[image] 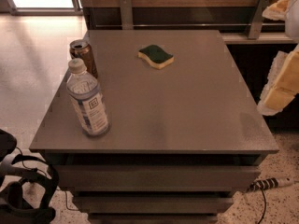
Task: Pick blue plastic bottle
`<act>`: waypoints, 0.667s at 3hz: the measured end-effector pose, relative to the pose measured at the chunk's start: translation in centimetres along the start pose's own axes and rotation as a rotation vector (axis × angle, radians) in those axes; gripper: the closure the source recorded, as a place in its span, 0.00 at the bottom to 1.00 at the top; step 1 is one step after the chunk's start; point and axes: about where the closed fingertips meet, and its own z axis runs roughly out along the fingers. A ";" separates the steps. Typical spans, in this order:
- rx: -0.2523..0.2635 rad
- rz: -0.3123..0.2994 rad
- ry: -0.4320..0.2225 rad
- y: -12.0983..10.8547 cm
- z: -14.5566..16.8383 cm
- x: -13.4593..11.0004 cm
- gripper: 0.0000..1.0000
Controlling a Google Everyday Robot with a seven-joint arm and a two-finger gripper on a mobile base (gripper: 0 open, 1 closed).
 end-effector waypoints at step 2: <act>-0.015 -0.002 -0.082 0.7 0.1 -0.8 0.00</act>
Offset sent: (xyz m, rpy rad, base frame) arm -0.0105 0.0226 -0.0128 0.2364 0.0083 0.1040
